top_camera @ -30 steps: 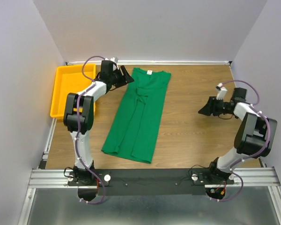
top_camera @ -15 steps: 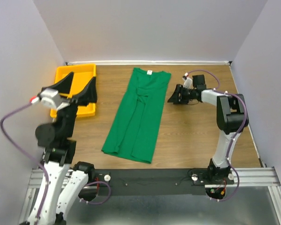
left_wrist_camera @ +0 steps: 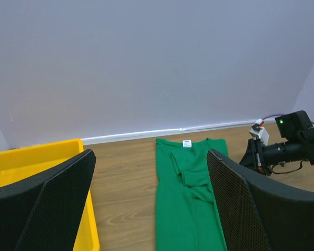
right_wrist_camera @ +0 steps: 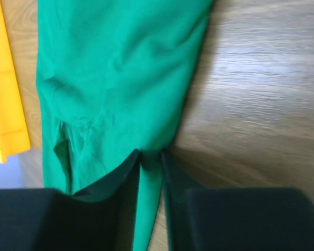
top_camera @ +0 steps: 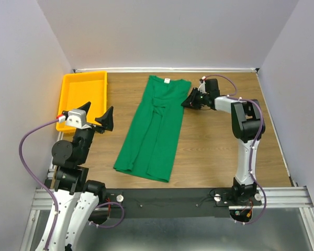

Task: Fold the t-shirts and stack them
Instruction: Fold the tshirt

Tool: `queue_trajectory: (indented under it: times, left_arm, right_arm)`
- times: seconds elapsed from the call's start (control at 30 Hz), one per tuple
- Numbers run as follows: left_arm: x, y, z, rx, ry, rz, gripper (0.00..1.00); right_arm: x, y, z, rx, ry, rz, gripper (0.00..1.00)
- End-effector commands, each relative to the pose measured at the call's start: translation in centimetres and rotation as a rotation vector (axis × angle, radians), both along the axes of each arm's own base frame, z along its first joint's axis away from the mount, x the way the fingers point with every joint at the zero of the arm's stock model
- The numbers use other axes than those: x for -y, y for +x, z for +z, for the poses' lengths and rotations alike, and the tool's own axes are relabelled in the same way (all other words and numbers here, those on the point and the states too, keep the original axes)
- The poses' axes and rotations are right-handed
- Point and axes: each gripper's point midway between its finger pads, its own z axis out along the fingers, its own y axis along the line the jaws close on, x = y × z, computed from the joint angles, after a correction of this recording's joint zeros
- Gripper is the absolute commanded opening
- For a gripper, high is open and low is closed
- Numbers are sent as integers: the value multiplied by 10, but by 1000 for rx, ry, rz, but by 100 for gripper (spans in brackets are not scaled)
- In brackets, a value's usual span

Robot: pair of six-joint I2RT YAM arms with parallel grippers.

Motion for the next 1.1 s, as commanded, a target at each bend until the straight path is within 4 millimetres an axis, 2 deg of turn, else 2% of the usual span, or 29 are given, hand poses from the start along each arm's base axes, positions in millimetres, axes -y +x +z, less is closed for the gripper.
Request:
queue_trajectory:
  times: [0.0, 0.03, 0.07, 0.1, 0.2, 0.23, 0.3, 0.33, 0.37, 0.47, 0.5, 0.53, 0.57, 0.6, 0.63, 0.67, 0.7, 0.73, 0.77, 0.8, 0.83, 0.87, 0.9, 0.97, 1.0, 1.03, 1.07]
  left_arm:
    - [0, 1, 1, -7, 24, 2, 94]
    - [2, 4, -3, -24, 31, -8, 94]
    - [4, 5, -4, -30, 32, -13, 94]
    - [5, 7, -6, -39, 36, -19, 94]
    - [7, 8, -7, -45, 41, -29, 94]
    - [7, 8, -7, -47, 41, -31, 94]
    - [8, 8, -8, -47, 40, -35, 94]
    - [9, 7, -8, -47, 42, -42, 94]
    - [10, 7, -7, -45, 44, -45, 94]
    - [15, 8, -9, -49, 52, -75, 94]
    - [17, 8, -11, -52, 52, -86, 94]
    - [20, 10, -13, -60, 57, -98, 94]
    - [25, 10, -14, -62, 63, -125, 94]
    - [28, 11, -17, -70, 64, -143, 94]
    - [35, 15, -22, -91, 70, -175, 94]
    - [38, 17, -25, -104, 71, -190, 94]
    - [41, 20, -29, -122, 72, -207, 93]
    - [48, 27, -40, -166, 75, -236, 92]
    - [51, 31, -44, -189, 74, -250, 91]
    - [54, 34, -48, -210, 75, -263, 90]
    - [59, 42, -61, -260, 76, -282, 89]
    - [61, 44, -67, -293, 68, -293, 89]
    - [63, 47, -72, -317, 66, -302, 89]
    - [70, 55, -94, -408, 47, -330, 88]
    - [73, 62, -111, -476, 32, -331, 88]
    - [75, 63, -126, -547, 8, -335, 88]
    - [78, 64, -138, -599, -8, -343, 88]
  right_arm:
    - [15, -16, -54, -140, -88, -80, 23]
    - [20, -17, -57, -141, -104, -88, 18]
    - [23, -17, -56, -135, -113, -94, 6]
    - [30, -14, -50, -115, -129, -112, 1]
    - [54, -3, -34, -70, -148, -154, 1]
    - [72, 4, -31, -59, -157, -192, 1]
    - [90, 13, -24, -25, -172, -199, 1]
    - [109, 17, -23, -12, -193, -210, 1]
    - [119, 26, -17, 15, -207, -211, 0]
    - [153, 32, -26, 16, -276, -183, 1]
    - [161, 49, -12, 64, -301, -168, 0]
    - [170, 45, -14, 45, -303, -128, 1]
    - [181, 47, -23, 57, -352, -90, 6]
    - [190, 56, -14, 78, -374, -86, 11]
    - [206, 56, -15, 103, -412, -47, 28]
    - [213, 58, -9, 120, -428, -36, 37]
    - [221, 57, -2, 142, -452, -19, 45]
    - [225, 47, -3, 140, -458, 6, 49]
    - [228, 44, 21, 217, -508, 53, 55]
    - [228, 37, 29, 244, -531, 83, 56]
    - [221, 16, 20, 230, -520, 131, 58]
    - [219, 9, 30, 275, -539, 175, 61]
    - [214, -1, 53, 326, -543, 195, 63]
    - [198, -29, 55, 355, -525, 270, 65]
    - [183, -39, 81, 423, -525, 302, 66]
    - [173, -57, 73, 426, -524, 355, 66]
    - [162, -59, 89, 479, -528, 386, 66]
